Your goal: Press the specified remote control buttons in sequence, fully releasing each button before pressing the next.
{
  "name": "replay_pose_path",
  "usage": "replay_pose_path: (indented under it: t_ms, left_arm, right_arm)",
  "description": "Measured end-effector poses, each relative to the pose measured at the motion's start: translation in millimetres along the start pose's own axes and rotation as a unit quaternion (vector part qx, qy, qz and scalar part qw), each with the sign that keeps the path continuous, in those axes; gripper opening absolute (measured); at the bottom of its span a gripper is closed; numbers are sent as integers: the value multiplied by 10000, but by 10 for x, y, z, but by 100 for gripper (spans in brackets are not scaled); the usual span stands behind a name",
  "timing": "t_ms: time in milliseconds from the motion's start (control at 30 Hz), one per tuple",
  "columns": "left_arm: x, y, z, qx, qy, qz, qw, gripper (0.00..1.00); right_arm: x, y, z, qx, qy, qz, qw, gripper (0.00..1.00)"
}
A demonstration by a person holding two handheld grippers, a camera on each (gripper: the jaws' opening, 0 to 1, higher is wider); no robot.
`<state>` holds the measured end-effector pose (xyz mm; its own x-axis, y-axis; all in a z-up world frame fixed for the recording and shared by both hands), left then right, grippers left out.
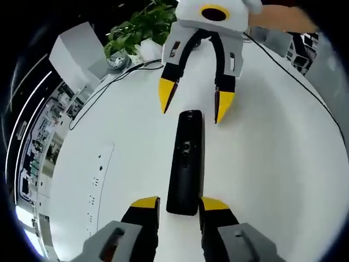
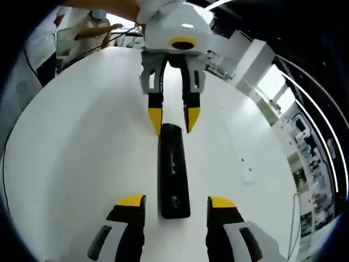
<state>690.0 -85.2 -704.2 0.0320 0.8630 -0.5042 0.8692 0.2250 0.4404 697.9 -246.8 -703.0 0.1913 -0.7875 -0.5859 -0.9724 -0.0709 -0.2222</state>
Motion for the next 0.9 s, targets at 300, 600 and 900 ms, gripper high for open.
replay_pose_path:
  t_ms: [300,600,900]
  left_arm:
    - [-114,-151,-263,-1635,-1111,-1338,9711,69]
    - [30,-161,-512,-3076,-1581,-3134,8844,100]
    - [-93,-270,-1125,-3790,-1633,-3883,8239,100]
  right_arm:
    - [-106,75,-227,1393,-1797,1343,9645,71]
    - [-110,248,-538,2627,-2308,2288,9085,81]
    - [-190,519,-939,3247,-1922,2591,8891,85]
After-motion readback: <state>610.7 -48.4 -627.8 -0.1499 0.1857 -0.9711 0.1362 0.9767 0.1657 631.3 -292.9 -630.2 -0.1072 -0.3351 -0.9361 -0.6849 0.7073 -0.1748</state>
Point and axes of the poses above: the point that each gripper's makers call its tool centre point, and the gripper's own axes: z roughly forward along the fingers, y roughly to its left, x roughly out of its underside, the point moved 7 cm from there along -z, roughly backward along the fingers, and after that the axes turned 10 degrees about -x, right-handed, at the moved point
